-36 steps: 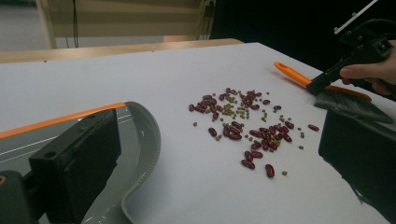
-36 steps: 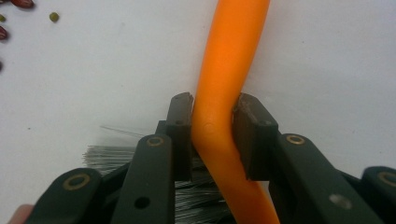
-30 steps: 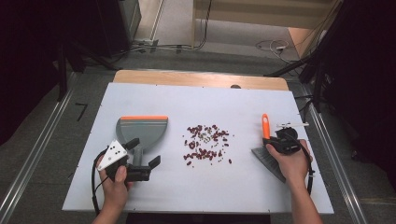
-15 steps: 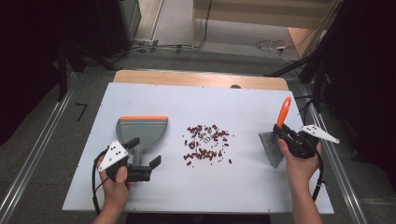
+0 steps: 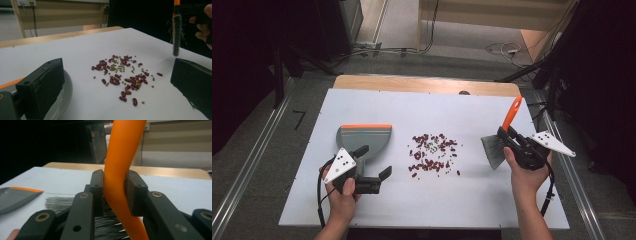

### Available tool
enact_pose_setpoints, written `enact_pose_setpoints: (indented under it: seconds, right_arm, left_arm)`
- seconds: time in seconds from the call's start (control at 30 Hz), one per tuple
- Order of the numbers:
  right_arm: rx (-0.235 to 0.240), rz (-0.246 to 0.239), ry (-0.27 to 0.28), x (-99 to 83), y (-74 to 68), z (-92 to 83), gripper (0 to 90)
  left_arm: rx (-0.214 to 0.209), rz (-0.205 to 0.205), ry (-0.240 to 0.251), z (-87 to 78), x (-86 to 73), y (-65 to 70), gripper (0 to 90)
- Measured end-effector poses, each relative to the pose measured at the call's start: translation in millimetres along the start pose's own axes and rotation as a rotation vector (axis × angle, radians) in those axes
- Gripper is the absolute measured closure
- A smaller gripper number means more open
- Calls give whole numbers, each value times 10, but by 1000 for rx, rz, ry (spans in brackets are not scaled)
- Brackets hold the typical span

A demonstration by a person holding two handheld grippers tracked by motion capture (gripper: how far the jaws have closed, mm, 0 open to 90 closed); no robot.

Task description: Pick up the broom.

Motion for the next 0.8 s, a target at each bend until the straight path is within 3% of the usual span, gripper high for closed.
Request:
enact_pose_setpoints:
  seconds: [0.13,0.2,0.3,0.43,0.8]
  right_arm:
    - [56,-18,5,17,-279,42,689]
    - [69,-20,5,18,-340,50,689]
    - [119,-44,2,11,-588,92,689]
    - [164,-57,5,9,-816,113,689]
    - [254,-100,16,-13,-1316,101,689]
  left_arm:
    - [-8,20,0,59,39,94,0]
    - [17,40,-2,92,62,133,0]
    - [-2,46,-1,157,91,207,0]
    - [-68,32,-27,250,73,322,0]
    - [-100,5,-27,412,83,591,14]
Point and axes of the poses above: each handheld gripper's, and its own axes: z roughly forward along the jaws, x roughly out of its top, y roughly to its right, the point moved 6 cm from there along z, roughly forward along the jaws, and after that the axes turned 1 degree about -x, right-handed, at the moved point
